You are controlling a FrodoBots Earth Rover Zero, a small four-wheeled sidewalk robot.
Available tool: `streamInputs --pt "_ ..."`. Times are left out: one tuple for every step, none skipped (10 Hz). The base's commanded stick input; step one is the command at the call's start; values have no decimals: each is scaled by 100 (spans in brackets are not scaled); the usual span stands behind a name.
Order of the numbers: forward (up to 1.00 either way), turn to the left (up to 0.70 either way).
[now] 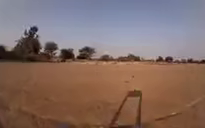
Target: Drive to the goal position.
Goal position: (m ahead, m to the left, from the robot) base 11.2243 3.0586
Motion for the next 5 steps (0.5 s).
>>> streamInputs --pt "68 0" --pt "68 0" --pt "68 0" --pt "68 0" --pt "68 0"
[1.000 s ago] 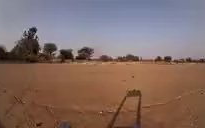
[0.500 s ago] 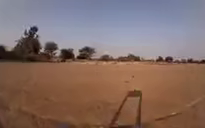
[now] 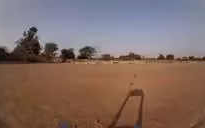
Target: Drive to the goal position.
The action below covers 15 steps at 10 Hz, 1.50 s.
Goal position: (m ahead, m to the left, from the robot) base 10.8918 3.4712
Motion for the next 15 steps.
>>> streamInputs --pt "68 0" --pt "68 0" --pt "68 0" --pt "67 0" --pt "67 0" --pt "68 0" --pt "68 0" --pt "68 0" --pt "68 0" --pt "68 0" --pt "68 0" --pt "68 0" --pt "68 0" --pt "68 0" --pt "68 0"
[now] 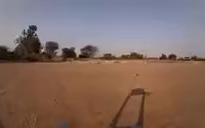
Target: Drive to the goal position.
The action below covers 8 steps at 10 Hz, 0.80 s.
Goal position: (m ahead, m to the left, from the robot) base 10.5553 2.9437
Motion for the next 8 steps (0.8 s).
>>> streamInputs --pt "67 0" --pt "67 0" --pt "68 0" --pt "68 0" --pt "68 0" --pt "68 0" --pt "68 0" --pt "67 0"
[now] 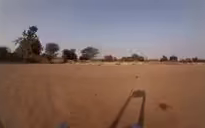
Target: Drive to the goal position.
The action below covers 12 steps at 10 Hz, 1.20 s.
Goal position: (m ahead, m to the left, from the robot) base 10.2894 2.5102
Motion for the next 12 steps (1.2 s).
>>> streamInputs --pt "67 0" --pt "67 0" --pt "67 0" --pt "67 0" --pt "67 0" --pt "67 0" --pt "67 0" --pt "67 0" --pt "67 0" --pt "67 0" --pt "67 0" --pt "67 0"
